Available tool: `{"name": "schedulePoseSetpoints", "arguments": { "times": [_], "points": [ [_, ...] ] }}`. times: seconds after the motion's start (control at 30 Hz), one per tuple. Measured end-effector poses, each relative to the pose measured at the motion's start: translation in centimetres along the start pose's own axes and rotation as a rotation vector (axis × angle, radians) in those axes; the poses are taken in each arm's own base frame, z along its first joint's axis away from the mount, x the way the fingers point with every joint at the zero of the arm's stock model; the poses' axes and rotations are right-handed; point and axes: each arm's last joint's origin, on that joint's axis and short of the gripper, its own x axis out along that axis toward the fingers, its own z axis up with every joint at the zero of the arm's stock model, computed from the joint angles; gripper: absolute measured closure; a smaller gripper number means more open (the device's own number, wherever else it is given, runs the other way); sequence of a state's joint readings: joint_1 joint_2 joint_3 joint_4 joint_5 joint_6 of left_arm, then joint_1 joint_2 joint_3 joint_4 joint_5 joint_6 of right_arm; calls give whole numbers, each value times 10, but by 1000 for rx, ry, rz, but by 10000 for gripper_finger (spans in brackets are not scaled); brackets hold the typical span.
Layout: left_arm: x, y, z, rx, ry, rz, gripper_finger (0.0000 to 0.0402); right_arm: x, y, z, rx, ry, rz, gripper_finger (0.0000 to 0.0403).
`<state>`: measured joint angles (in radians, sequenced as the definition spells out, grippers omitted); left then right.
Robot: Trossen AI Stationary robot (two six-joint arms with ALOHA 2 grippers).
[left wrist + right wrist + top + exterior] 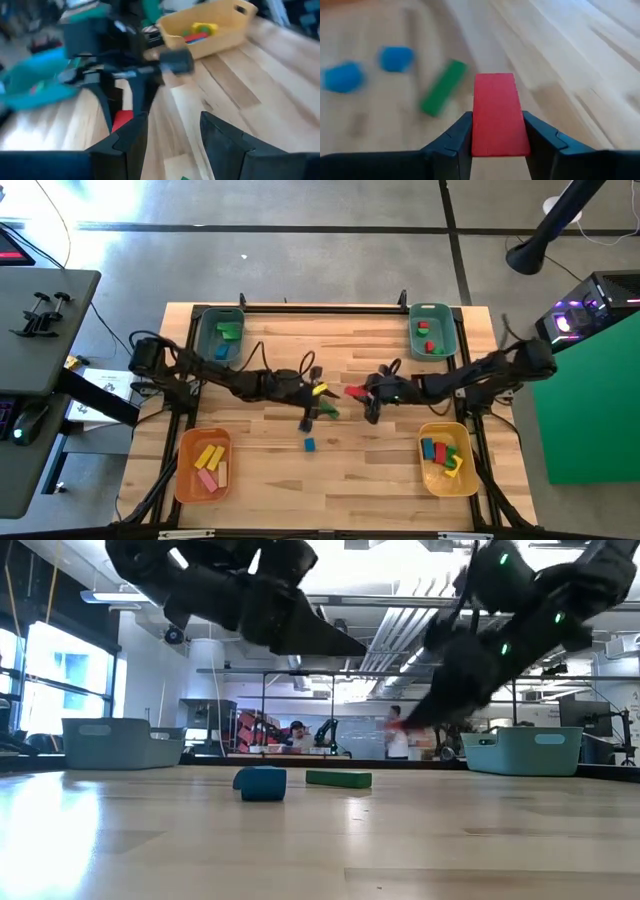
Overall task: Sort blocks by size
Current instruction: Put the red triangular block into the blue bin
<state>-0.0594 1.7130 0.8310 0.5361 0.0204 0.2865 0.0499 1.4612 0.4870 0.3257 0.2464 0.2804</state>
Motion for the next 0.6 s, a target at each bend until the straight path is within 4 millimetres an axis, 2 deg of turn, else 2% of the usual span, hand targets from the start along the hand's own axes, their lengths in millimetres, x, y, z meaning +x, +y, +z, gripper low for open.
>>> {"name": "schedulePoseSetpoints", "arguments": {
  "times": [0.23, 0.4, 0.6],
  "points": [
    [-1, -30, 11, 472, -57, -59, 235, -27, 6, 26, -49, -138, 226, 277],
    [2, -28, 28, 484, -80, 38, 219, -31, 10, 33, -49, -198, 326, 277],
    [4, -27, 29, 577, -66, 63, 187, -31, 13, 36, -55, -221, 398, 277]
  ]
}}
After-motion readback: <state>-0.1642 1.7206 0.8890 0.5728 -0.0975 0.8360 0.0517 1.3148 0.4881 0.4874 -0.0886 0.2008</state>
